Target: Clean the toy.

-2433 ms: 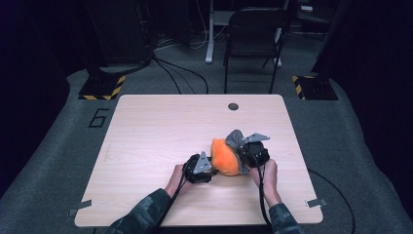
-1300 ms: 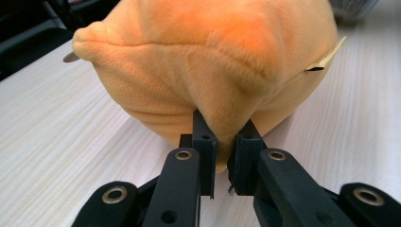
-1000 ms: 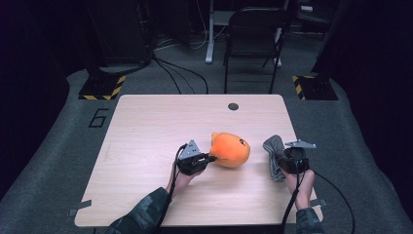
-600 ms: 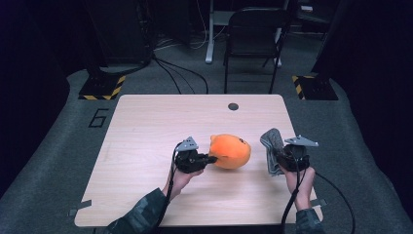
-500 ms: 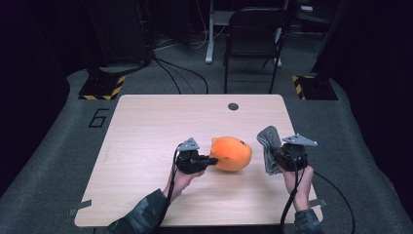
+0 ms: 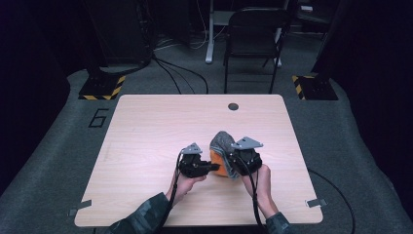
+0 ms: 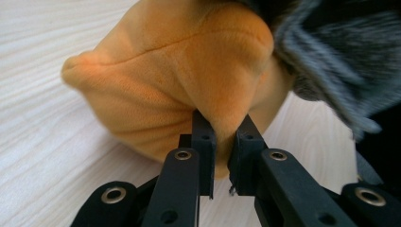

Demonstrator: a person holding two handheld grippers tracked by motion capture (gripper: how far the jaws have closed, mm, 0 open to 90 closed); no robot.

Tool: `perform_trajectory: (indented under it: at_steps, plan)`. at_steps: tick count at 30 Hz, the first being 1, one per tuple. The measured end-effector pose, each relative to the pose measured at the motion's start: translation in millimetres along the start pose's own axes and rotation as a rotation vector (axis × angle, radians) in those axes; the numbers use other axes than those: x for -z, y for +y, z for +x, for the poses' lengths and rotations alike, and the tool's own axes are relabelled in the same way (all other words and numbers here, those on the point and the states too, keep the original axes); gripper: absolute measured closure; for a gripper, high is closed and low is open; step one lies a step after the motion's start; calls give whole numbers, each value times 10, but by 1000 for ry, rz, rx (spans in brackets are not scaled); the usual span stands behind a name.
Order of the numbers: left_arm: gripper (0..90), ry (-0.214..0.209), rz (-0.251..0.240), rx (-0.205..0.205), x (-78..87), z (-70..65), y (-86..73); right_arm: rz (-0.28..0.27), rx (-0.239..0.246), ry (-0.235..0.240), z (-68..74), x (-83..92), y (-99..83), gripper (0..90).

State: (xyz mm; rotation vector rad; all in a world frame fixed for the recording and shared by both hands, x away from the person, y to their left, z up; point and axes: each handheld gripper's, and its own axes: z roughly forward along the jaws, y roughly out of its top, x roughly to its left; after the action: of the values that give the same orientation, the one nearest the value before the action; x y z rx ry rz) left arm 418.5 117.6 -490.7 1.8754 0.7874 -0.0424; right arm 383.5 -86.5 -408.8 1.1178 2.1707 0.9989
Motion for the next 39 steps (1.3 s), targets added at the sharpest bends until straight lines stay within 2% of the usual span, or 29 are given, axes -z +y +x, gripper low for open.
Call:
perform_trajectory:
  at_steps: [1,3,9,16,18,21,26,27,28,30,33,35,39]
  plan:
    - [825,-3,0,11,-9,5,-9,5,-9,-4,-19,-42,-31,742]
    - [825,-1,1,-9,-18,15,-6,10,-10,-19,-71,-78,-75,741]
    - [824,-12,3,-8,-21,22,-18,13,-11,-64,-187,-57,-138,741]
    - [823,-25,-2,-10,-38,36,-28,55,-90,-115,-482,-110,-321,742]
    - [822,-27,-2,-10,-37,37,-28,83,-120,-137,-592,-158,-397,742]
    - [821,-28,-4,-11,-38,41,-24,122,-177,-142,-715,-240,-502,742]
    - [817,-25,-13,-18,-31,60,-20,224,-196,-169,-857,-436,-689,741]
    - [817,-27,-12,-18,-28,61,-21,230,-193,-171,-879,-448,-703,741]
    - [816,-26,-13,-20,-29,67,-22,230,-214,-170,-897,-443,-705,741]
    - [816,-29,-12,-22,-31,67,-21,197,-218,-171,-919,-368,-652,742]
    - [814,-29,-13,-25,-37,62,-21,116,-204,-147,-873,-121,-469,742]
    - [814,-29,-13,-28,-39,56,-21,42,-180,-113,-775,75,-317,741]
    - [813,-26,-13,-43,-41,56,-18,-55,-142,-26,-518,302,-108,741]
